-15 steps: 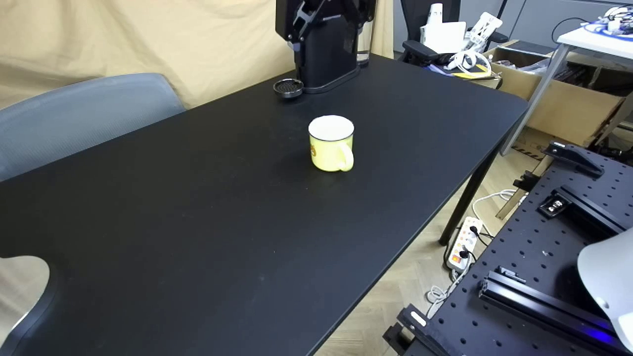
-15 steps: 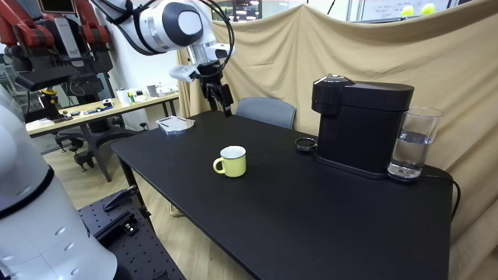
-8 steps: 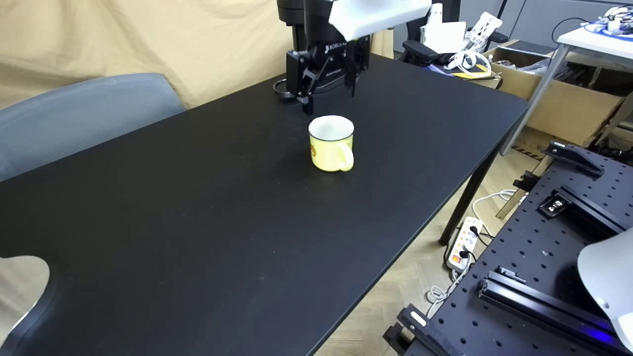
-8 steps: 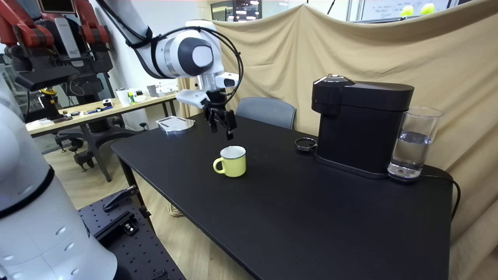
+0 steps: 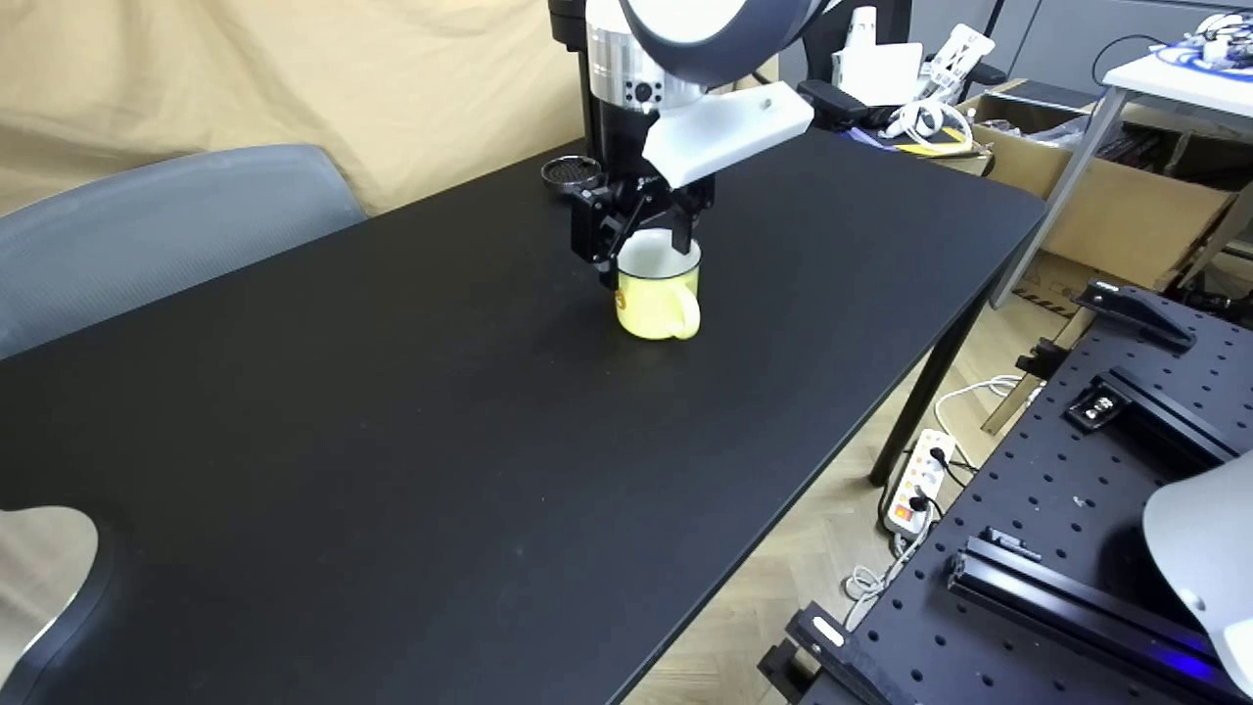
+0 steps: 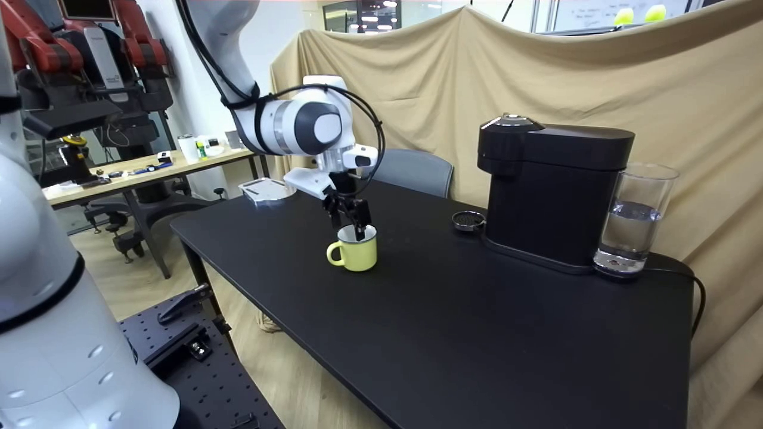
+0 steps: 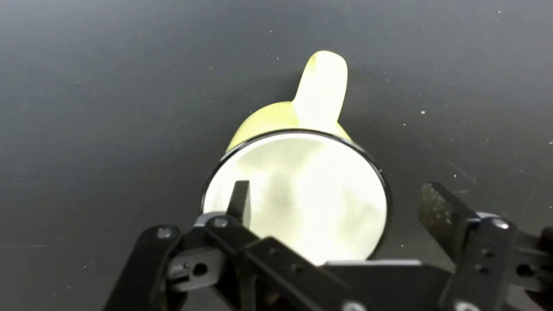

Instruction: Move the yellow mug backwards

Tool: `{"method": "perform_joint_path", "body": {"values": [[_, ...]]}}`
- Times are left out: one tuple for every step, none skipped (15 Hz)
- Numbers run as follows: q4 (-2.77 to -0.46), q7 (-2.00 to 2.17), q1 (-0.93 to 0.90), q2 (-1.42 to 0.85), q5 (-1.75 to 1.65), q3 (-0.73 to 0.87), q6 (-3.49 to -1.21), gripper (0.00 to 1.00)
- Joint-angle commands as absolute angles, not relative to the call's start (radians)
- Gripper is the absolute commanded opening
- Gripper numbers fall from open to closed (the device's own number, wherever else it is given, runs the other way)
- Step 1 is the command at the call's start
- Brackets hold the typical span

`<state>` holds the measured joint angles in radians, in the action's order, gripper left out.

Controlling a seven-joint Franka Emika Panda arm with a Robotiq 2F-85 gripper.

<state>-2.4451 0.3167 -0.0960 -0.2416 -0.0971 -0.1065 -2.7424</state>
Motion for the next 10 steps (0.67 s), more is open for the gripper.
{"method": "perform_joint_path", "body": {"values": [[-2.383, 0.301, -0.133, -0.305, -0.081, -0.08, -2.743, 0.75], [-2.374, 0.292, -0.138, -0.316, -0.08, -0.079, -2.742, 0.74], [-2.366, 0.293, -0.145, -0.323, -0.08, -0.075, -2.742, 0.68], [-2.361, 0.293, -0.15, -0.326, -0.078, -0.074, -2.743, 0.6], [-2.357, 0.291, -0.152, -0.327, -0.076, -0.073, -2.743, 0.53], [-2.352, 0.29, -0.155, -0.327, -0.076, -0.071, -2.742, 0.46], [-2.351, 0.291, -0.159, -0.325, -0.079, -0.067, -2.741, 0.38], [-2.349, 0.289, -0.161, -0.322, -0.08, -0.064, -2.74, 0.33], [-2.348, 0.287, -0.162, -0.319, -0.081, -0.062, -2.737, 0.25], [-2.348, 0.277, -0.16, -0.316, -0.076, -0.065, -2.732, 0.19]]}}
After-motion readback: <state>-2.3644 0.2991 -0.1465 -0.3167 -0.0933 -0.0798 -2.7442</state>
